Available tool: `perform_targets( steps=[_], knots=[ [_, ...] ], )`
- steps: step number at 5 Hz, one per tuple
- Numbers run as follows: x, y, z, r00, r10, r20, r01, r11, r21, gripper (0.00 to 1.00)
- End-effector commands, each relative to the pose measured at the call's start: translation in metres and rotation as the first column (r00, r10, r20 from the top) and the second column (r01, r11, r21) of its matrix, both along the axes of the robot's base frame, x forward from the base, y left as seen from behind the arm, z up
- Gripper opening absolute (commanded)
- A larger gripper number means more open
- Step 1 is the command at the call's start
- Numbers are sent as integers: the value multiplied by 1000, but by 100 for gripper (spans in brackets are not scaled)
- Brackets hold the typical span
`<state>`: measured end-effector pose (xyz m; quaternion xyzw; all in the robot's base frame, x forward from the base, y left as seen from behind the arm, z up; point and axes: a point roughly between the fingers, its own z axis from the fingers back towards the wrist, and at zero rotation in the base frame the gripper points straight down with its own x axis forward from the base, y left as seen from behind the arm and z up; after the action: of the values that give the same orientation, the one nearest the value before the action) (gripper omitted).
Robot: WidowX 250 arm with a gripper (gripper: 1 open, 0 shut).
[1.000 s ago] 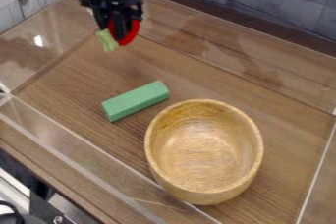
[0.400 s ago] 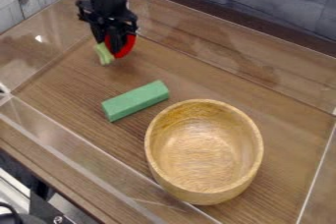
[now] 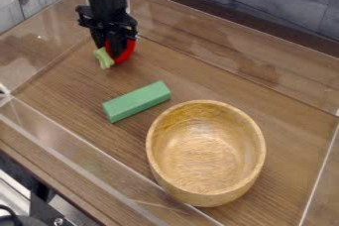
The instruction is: Move the red fruit to the left
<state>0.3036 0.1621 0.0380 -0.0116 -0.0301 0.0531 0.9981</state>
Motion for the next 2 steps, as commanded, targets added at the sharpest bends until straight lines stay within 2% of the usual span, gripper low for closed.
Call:
perform_targets(
  steps=[1,2],
  knots=[
    [10,12,16,998,15,54,-17,1000,25,0],
    [11,13,15,998,22,50,-23,1000,14,100]
  ],
)
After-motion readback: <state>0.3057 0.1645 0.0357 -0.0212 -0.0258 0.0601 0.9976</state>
